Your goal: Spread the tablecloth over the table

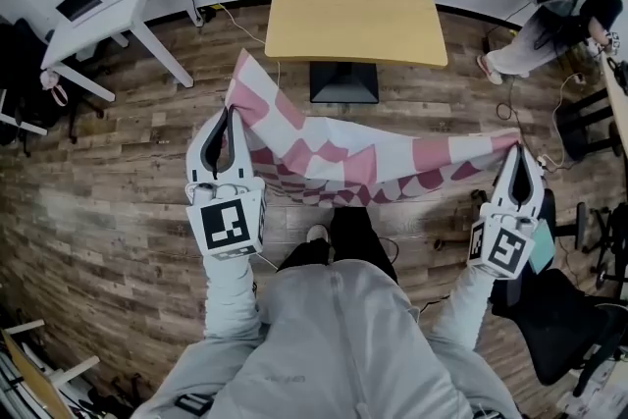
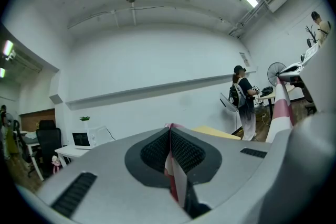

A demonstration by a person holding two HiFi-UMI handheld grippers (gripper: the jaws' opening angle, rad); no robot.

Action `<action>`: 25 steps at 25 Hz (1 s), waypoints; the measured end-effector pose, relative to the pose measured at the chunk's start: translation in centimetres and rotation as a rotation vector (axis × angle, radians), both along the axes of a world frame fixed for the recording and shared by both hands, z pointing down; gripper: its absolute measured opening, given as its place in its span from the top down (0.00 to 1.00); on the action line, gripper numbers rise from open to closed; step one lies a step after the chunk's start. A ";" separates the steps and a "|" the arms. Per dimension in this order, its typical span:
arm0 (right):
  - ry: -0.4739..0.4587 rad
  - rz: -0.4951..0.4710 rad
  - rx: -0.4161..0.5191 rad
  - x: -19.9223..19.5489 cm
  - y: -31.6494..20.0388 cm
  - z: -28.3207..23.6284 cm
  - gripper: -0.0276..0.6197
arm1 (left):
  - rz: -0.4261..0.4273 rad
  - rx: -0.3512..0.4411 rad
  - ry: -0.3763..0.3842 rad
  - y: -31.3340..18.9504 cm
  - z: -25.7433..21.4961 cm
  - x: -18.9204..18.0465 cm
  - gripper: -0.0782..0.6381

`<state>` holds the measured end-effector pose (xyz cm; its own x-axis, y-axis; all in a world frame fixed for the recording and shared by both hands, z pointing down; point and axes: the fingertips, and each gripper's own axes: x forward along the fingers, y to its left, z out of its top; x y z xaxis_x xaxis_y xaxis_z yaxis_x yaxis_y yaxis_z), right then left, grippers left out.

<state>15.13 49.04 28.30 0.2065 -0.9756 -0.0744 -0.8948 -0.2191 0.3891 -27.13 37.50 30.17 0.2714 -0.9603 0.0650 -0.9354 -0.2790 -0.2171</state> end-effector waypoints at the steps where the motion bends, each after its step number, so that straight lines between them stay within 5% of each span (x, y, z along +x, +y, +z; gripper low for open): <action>1: 0.001 -0.003 -0.002 0.2 -1.0 0.2 0.93 | -0.007 -0.003 0.000 -0.9 0.2 0.1 0.86; 13: 0.003 -0.037 -0.007 6.3 -14.4 0.2 0.93 | -0.078 0.001 0.015 -13.3 -0.5 5.0 0.86; 25: 0.028 -0.070 0.044 11.0 -21.4 -2.4 0.93 | -0.154 0.035 0.015 -18.7 -2.4 7.4 0.86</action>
<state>26.14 27.63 25.95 0.1352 -0.9832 -0.1224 -0.8975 -0.1739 0.4053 -19.71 18.78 27.72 0.1216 -0.9922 0.0275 -0.9698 -0.1246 -0.2097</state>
